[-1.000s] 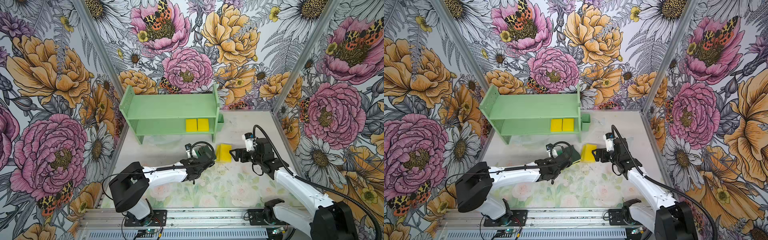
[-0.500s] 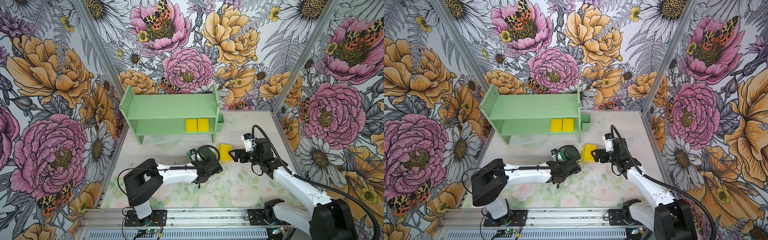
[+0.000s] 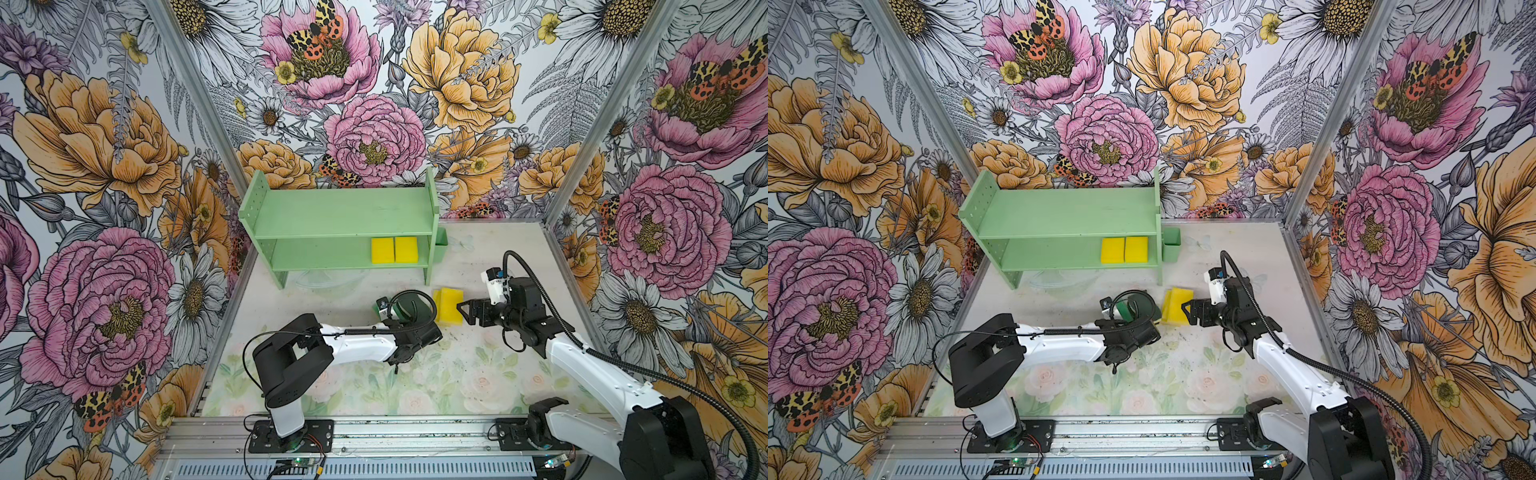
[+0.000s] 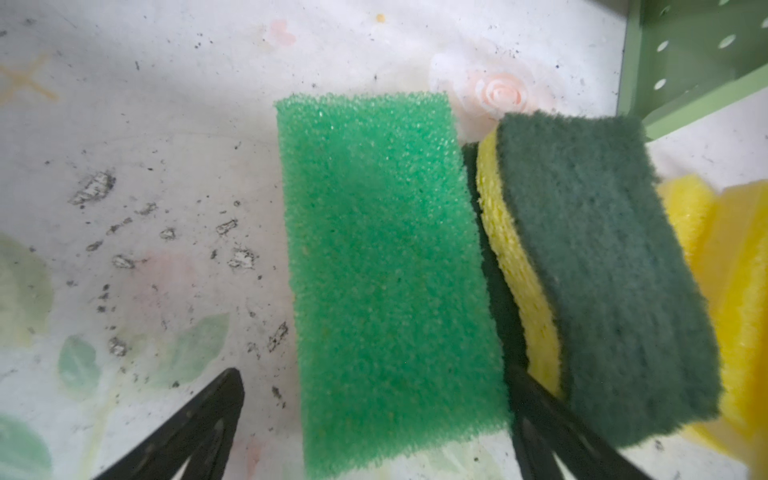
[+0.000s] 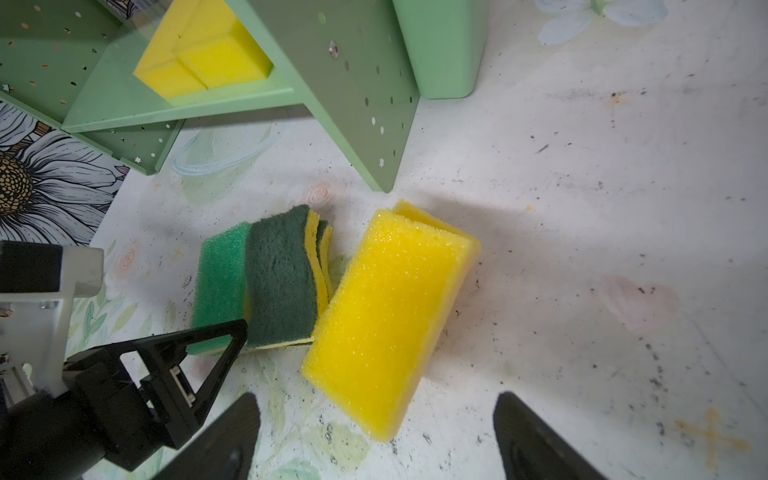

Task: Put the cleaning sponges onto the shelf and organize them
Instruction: 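Center the left gripper fingers on the bright green sponge and close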

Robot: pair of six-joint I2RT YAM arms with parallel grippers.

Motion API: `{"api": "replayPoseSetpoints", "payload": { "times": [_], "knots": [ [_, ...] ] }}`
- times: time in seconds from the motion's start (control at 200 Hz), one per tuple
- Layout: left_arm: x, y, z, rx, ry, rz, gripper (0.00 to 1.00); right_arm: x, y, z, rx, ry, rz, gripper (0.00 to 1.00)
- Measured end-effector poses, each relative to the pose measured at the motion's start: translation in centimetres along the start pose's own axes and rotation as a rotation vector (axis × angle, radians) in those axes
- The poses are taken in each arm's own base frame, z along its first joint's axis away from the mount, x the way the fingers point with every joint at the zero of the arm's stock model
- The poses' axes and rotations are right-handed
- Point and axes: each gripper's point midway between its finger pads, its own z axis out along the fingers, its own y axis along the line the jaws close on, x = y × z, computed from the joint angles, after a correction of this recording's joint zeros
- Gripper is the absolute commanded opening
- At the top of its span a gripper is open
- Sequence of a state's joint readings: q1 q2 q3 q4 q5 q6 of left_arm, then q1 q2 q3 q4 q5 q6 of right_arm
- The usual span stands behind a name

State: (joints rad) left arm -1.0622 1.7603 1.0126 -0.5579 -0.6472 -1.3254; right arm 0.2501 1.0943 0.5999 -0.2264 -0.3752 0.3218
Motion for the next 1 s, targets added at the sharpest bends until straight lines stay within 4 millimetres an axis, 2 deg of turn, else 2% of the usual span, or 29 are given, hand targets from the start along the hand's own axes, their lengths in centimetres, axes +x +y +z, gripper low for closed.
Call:
{"api": "replayPoseSetpoints", "payload": {
  "times": [0.28,0.746,1.001],
  "knots": [
    [0.2,0.6,0.2,-0.015,0.002,0.053,0.88,0.4,-0.1,-0.1,0.001,0.003,0.008,0.9],
    [0.2,0.7,0.4,-0.02,0.005,0.256,0.88,1.0,-0.2,-0.4,0.007,-0.004,0.038,0.9],
    [0.6,0.9,0.7,-0.012,0.008,0.327,0.82,0.9,-0.4,-0.4,0.021,-0.008,0.065,0.9]
  ]
}}
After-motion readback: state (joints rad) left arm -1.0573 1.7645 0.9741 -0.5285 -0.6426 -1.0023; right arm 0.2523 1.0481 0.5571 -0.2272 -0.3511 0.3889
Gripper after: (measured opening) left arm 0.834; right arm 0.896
